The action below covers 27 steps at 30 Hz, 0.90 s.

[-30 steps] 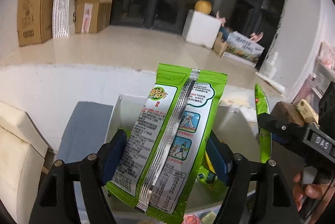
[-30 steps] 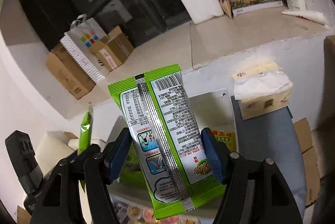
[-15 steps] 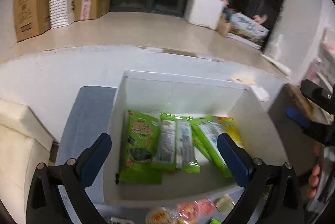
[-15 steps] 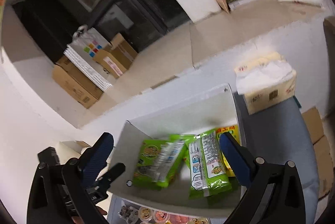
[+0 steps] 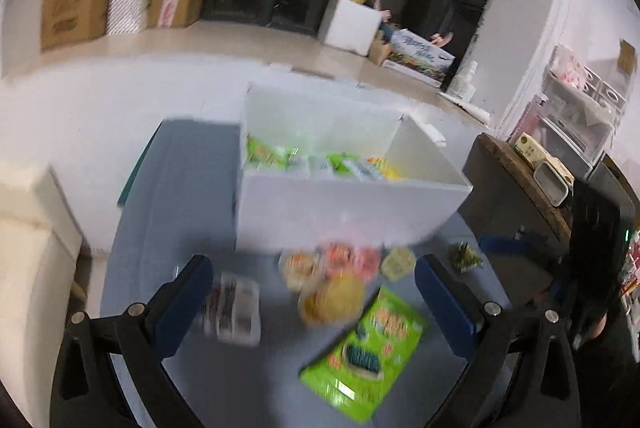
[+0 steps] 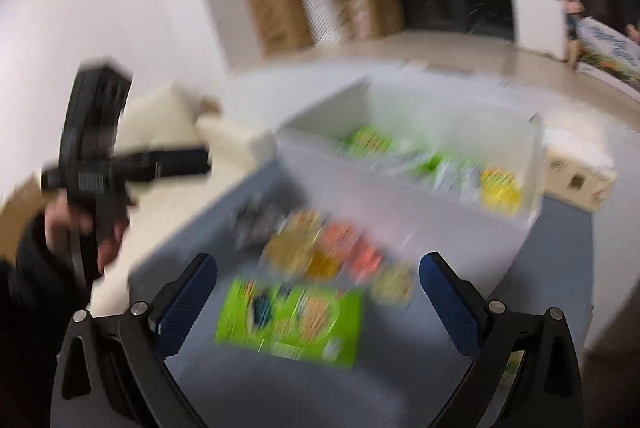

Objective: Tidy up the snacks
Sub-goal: 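Grasp the green seaweed packet with the left gripper while the right grasps the pea bag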

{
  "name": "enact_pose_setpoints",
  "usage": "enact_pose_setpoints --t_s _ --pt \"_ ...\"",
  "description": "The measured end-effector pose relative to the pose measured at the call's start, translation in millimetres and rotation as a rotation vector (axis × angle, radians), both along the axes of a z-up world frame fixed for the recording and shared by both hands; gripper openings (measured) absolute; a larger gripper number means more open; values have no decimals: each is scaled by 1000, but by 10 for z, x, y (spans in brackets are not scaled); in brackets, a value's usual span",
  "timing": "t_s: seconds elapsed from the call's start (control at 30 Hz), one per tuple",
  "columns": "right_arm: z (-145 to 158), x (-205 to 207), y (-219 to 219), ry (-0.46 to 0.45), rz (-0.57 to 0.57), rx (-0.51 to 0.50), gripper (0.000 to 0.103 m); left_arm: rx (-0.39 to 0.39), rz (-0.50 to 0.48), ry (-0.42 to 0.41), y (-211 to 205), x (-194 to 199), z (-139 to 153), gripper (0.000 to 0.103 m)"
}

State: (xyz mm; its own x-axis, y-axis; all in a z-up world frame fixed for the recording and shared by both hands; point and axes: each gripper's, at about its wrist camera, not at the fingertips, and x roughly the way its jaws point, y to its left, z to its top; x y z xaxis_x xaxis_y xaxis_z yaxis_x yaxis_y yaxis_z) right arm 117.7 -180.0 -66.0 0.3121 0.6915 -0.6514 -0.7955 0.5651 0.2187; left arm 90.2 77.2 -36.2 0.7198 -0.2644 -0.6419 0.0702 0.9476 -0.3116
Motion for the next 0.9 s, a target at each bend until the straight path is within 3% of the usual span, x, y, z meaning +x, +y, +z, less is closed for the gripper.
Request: enact_pose_setpoints --t_s 0.1,0.2,0.37,0.57,0.7,0.9 --pt "-254 -217 67 20 70 -34 103 -16 9 26 12 -151 -173 103" --pt "-416 -262 88 51 51 -65 103 22 -52 46 -76 -178 -290 103" --pt "-453 -252 -159 118 -20 40 103 155 -299 69 -504 -202 -457 103" --pt "-293 -440 -506 115 -89 155 103 233 -525 152 -1006 -47 -747 103" --pt "-216 -528 -746 117 -145 234 103 254 -580 185 -1175 72 -896 103" --pt "-215 -544 -941 127 -200 274 103 278 -604 199 -1273 130 -998 101"
